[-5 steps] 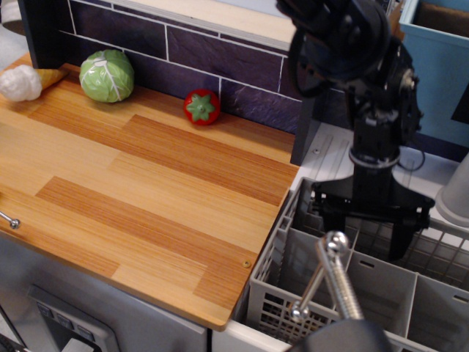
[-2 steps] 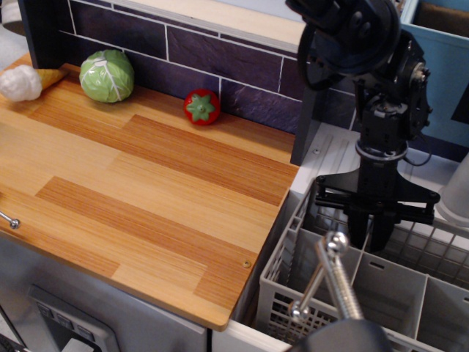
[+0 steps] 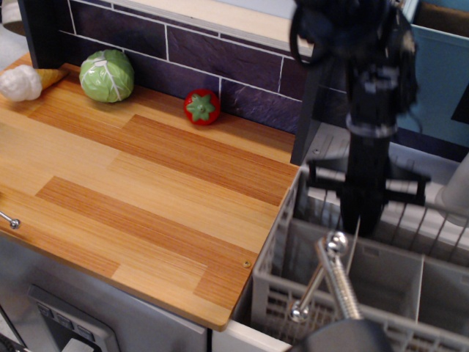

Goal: Move drying rack out of sink

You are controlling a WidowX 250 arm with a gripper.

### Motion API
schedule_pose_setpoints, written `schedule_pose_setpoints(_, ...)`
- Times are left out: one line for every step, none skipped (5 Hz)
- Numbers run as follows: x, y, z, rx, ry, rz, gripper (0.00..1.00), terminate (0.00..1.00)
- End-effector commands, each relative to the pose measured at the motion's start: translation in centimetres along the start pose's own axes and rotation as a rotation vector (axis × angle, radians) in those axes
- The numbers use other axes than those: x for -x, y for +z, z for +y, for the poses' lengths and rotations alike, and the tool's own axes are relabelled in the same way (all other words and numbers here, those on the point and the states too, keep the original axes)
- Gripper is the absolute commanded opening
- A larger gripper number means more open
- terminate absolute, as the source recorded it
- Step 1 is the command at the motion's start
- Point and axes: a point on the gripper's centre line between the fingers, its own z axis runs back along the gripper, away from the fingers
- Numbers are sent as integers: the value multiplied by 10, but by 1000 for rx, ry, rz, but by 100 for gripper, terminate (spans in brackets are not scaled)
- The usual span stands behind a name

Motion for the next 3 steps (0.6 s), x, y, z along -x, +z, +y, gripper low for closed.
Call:
schedule_pose_setpoints(13, 108, -24, 101, -105, -109, 0, 0)
schedule_pose_setpoints(18, 126, -3, 49, -116, -90, 0, 0)
schedule_pose_setpoints(12, 135, 37, -41, -53, -108, 0, 0)
